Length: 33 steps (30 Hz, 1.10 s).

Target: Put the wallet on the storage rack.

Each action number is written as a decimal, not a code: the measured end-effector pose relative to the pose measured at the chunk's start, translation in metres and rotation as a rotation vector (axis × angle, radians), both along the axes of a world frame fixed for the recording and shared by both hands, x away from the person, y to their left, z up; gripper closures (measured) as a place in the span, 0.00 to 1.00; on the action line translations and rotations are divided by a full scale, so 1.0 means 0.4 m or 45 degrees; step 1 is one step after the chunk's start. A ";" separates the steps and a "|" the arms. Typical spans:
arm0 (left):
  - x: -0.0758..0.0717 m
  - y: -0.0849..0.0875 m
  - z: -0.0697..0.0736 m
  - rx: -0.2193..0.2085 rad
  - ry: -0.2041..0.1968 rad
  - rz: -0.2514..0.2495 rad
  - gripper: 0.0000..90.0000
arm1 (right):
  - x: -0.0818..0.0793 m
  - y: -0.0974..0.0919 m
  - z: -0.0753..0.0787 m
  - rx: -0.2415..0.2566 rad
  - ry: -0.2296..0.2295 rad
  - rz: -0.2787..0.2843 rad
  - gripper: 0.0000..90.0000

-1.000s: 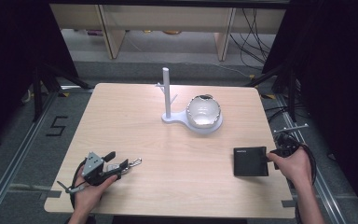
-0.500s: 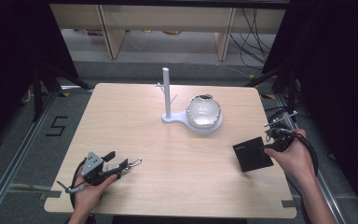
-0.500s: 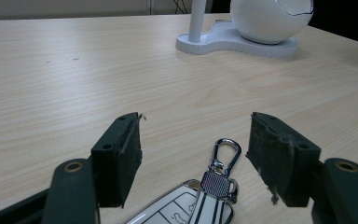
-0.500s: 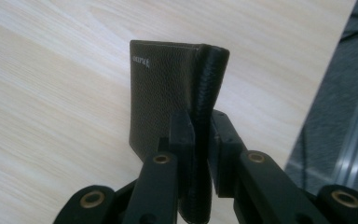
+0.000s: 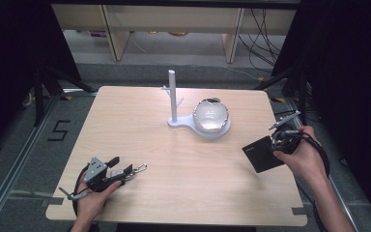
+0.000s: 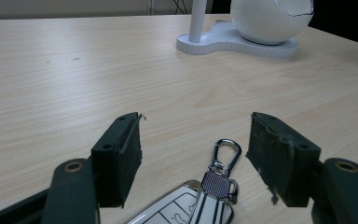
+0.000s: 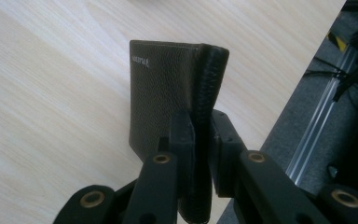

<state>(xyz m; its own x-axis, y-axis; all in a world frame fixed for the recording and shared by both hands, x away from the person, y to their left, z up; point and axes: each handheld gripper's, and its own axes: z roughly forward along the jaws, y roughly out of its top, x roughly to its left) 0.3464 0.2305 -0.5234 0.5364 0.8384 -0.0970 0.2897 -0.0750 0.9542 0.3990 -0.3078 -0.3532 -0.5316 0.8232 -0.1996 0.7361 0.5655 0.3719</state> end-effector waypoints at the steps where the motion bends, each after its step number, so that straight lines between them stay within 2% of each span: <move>1: 0.000 0.000 0.000 0.002 -0.001 0.000 0.38 | 0.000 0.001 0.001 -0.007 -0.004 0.002 0.91; 3: 0.000 0.000 0.000 0.002 -0.001 0.000 0.38 | -0.001 0.003 0.003 -0.018 -0.022 -0.004 0.91; 9: 0.000 -0.001 0.000 0.009 -0.003 -0.005 0.38 | -0.001 0.009 0.011 -0.040 -0.055 0.039 0.91; 14: 0.000 -0.001 0.000 0.011 -0.005 -0.007 0.38 | 0.003 0.014 0.016 -0.038 -0.076 0.058 0.91; 24: 0.000 0.000 0.000 0.004 -0.001 -0.002 0.38 | 0.013 0.029 0.023 -0.062 -0.095 0.096 0.91; 25: 0.000 0.000 0.000 0.004 -0.001 -0.002 0.38 | 0.018 0.030 0.025 -0.070 -0.103 0.119 0.91; 27: 0.000 -0.001 0.000 0.005 -0.002 -0.003 0.38 | 0.017 0.033 0.026 -0.061 -0.098 0.112 0.91; 30: 0.001 -0.001 0.000 0.007 -0.002 -0.004 0.38 | 0.018 0.040 0.032 -0.084 -0.117 0.108 0.91; 31: 0.000 -0.001 0.000 0.006 -0.002 -0.004 0.38 | 0.021 0.039 0.033 -0.091 -0.126 0.129 0.91; 33: 0.000 -0.001 0.000 0.004 -0.001 -0.003 0.38 | 0.022 0.043 0.037 -0.087 -0.122 0.124 0.91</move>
<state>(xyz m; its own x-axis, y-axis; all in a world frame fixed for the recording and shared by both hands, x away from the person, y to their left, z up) 0.3465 0.2303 -0.5233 0.5382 0.8376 -0.0940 0.2890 -0.0787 0.9541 0.4077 -0.2904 -0.3383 -0.5842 0.7513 -0.3072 0.6393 0.6591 0.3961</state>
